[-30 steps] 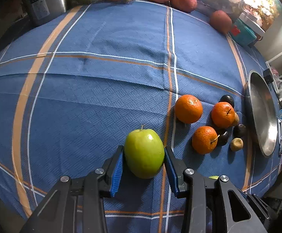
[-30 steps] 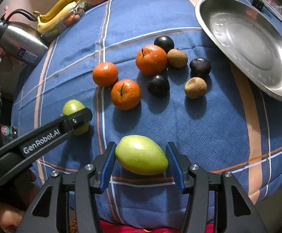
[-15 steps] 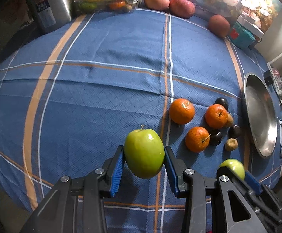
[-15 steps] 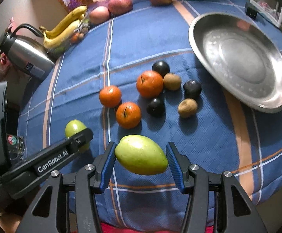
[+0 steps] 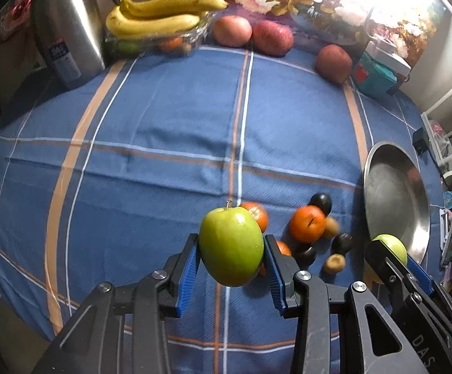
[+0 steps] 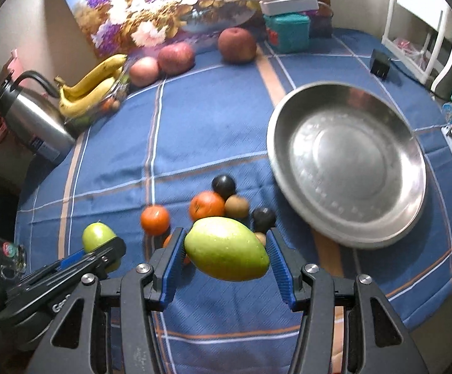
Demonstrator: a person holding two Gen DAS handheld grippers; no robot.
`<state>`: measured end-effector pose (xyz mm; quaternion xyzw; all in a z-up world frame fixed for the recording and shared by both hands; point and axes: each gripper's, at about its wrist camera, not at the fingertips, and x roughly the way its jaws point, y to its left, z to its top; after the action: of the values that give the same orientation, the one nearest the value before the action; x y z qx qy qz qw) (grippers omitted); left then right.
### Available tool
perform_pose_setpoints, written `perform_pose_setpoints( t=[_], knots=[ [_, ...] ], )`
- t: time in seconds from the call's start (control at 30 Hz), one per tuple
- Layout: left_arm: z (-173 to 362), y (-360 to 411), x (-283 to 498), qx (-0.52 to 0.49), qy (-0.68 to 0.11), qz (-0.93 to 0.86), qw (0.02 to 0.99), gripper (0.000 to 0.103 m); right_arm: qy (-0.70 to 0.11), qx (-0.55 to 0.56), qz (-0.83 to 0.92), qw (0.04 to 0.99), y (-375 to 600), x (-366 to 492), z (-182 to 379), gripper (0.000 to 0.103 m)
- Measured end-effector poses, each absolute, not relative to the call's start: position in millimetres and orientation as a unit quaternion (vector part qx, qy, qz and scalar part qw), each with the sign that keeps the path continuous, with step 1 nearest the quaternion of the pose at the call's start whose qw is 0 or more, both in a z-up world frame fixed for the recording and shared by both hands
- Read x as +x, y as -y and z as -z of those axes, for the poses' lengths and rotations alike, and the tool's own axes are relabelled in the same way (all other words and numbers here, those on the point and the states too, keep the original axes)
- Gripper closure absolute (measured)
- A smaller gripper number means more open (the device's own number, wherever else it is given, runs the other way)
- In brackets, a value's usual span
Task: Organize fruits
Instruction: 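Carry the green apple with the left tool while the right tool carries the pear to the steel plate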
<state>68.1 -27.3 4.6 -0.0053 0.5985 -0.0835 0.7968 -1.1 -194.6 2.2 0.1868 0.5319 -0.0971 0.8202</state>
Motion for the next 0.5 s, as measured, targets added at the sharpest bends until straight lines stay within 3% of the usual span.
perform_pose_setpoints(
  t=[0.5],
  knots=[
    [4,82,98,0.007,-0.59,0.102,0.801,0.06,-0.518,0.18,0.149,0.823,244,34,-7,0.049]
  ],
)
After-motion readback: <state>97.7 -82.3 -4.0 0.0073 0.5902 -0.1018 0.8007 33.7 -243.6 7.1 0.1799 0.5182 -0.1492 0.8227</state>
